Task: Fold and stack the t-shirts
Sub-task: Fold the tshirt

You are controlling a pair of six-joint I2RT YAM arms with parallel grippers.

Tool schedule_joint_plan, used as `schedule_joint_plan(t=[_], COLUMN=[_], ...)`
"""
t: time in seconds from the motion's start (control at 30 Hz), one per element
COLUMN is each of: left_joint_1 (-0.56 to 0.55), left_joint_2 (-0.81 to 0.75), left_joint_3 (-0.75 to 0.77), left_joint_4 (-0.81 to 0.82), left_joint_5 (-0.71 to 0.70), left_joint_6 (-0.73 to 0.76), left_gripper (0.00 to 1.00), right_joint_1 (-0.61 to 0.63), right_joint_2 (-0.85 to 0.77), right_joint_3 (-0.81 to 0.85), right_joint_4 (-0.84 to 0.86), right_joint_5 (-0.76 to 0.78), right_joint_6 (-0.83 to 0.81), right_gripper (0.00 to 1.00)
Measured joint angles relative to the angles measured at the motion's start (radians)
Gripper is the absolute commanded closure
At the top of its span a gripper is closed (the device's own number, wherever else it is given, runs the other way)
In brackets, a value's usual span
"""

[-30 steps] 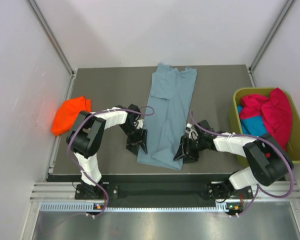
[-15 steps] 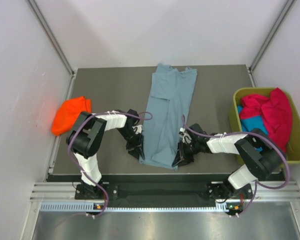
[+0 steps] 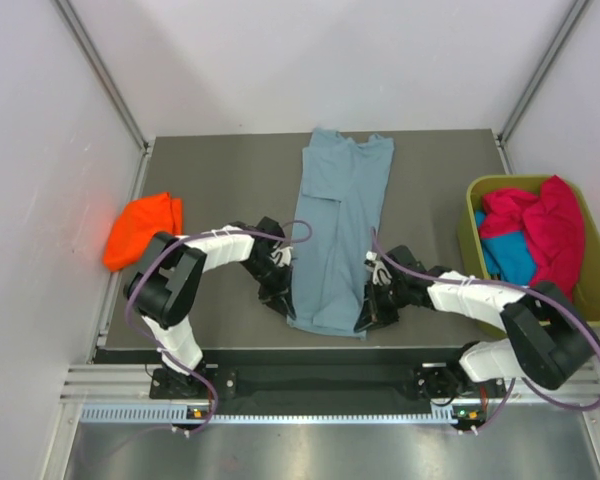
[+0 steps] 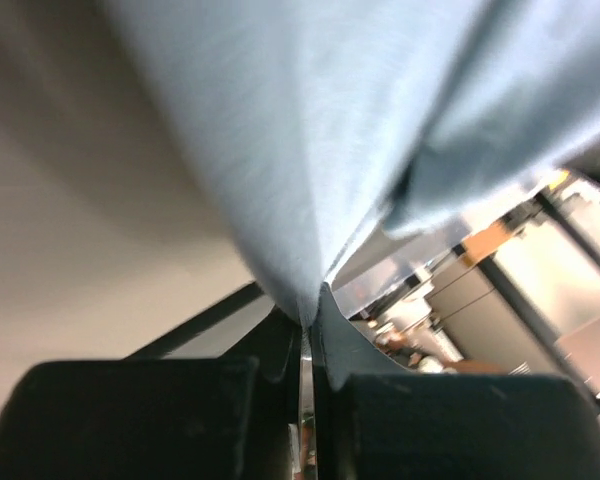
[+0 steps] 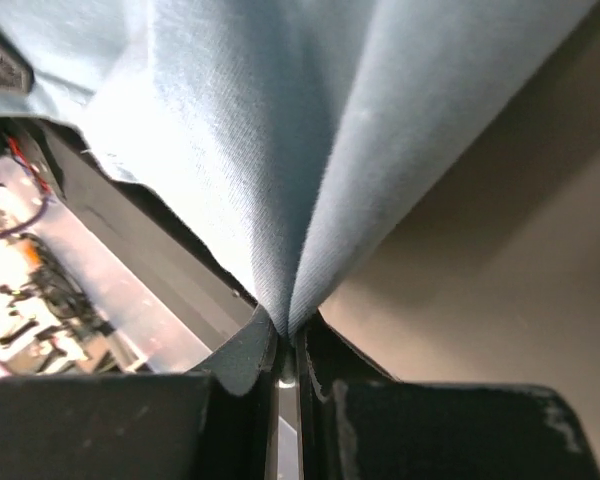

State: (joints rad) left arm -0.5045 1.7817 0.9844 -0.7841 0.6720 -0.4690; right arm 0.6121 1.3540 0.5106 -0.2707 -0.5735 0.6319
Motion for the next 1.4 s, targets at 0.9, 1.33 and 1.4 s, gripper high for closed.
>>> schedule_joint_plan(t=[0.9,1.33,1.4], left_joint_1=[-0.131,0.066,0.065], left_joint_2=[-0.037,0.080,0.150], left_joint_3=[0.405,0.697,0.766], left_joint_4=[-0.036,-0.097,-0.105], left_joint_5=[-0.141,-0.220,-0.221], left_joint_6=[0.211,0.291,0.301], left_gripper=[1.00,1.00,1.00], right_joint_1=[-0.209,-0.235,-0.259], right_joint_2=[-0.031,0.082,0.111], right_joint_3=[0.481,0.662,0.662], right_joint_4=[-0.393,-0.376,-0.353], right_joint_5=[0.192,0.259,0.259], right_joint_6=[-0.322,-0.396,-0.396], right_gripper=[1.00,1.00,1.00])
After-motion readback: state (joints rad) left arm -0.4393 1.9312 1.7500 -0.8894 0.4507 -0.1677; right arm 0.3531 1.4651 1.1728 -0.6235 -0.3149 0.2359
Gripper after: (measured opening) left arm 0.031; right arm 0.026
